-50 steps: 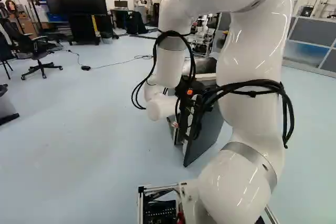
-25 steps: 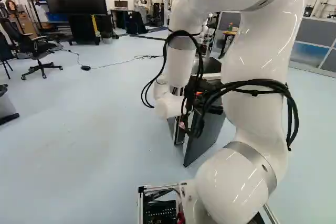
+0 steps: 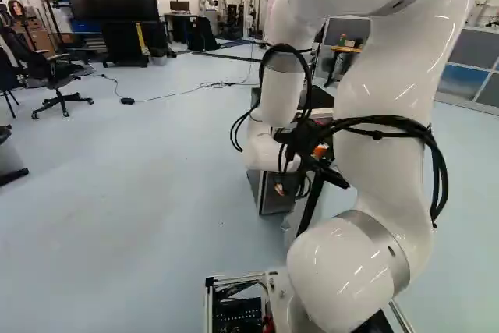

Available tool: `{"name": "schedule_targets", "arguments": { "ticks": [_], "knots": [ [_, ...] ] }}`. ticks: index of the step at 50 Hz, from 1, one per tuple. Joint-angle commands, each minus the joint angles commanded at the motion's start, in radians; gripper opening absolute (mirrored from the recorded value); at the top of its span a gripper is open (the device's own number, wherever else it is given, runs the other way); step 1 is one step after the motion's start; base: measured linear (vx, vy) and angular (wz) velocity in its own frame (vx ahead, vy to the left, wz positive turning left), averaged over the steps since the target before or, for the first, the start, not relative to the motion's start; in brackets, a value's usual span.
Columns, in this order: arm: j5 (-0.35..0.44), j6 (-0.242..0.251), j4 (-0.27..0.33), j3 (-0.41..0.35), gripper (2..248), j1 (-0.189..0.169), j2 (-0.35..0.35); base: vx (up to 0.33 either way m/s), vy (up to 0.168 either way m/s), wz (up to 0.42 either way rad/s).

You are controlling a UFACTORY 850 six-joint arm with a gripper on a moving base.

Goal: Grab a drink from the fridge

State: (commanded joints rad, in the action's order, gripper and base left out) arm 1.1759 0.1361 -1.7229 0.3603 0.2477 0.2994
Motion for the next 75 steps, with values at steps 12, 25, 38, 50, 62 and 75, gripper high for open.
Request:
{"name": "schedule_targets", "arguments": {
  "ticks": [12,25,38,50,62,75],
  "knots": [
    [-0.033,0.0,-0.095,0.006,247,-0.081,0.003,-0.001,0.0,0.009],
    [-0.036,0.0,-0.106,0.015,247,-0.135,0.006,0.001,0.0,-0.01],
    [-0.036,0.0,-0.106,0.008,247,-0.139,-0.018,0.0,0.0,0.0],
    [-0.036,0.0,-0.106,-0.014,247,-0.142,-0.095,0.0,0.0,0.0],
    [-0.036,0.0,-0.106,-0.018,247,-0.142,-0.113,0.0,0.0,0.0],
    [-0.036,0.0,-0.07,0.0,247,-0.15,-0.102,0.0,0.0,0.0]
  ]
}}
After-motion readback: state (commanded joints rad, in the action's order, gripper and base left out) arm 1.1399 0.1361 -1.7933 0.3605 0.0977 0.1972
